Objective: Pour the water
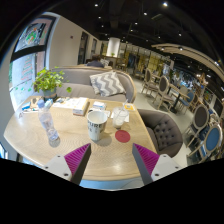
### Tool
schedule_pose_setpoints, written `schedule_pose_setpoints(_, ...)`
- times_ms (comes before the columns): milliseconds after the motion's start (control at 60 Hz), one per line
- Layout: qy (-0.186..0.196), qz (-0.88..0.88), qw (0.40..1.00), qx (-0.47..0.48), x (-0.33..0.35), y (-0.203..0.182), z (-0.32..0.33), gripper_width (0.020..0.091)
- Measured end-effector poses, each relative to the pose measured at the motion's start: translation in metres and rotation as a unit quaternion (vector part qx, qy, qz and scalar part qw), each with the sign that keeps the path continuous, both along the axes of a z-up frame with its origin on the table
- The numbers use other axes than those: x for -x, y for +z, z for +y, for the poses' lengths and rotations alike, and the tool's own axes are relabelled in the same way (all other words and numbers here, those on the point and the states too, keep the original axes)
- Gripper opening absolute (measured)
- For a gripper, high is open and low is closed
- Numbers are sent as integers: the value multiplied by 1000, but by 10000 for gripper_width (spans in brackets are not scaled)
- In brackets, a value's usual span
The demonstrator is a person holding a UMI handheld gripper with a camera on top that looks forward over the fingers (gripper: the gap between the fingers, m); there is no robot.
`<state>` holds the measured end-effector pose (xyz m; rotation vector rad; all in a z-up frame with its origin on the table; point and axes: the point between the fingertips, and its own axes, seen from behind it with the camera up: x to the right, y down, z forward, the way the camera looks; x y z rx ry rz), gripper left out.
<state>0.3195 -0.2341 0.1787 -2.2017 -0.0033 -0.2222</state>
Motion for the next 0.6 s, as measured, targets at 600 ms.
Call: schedule_pose_setpoints(600, 60, 72, 996, 6, 195, -74, 3, 856)
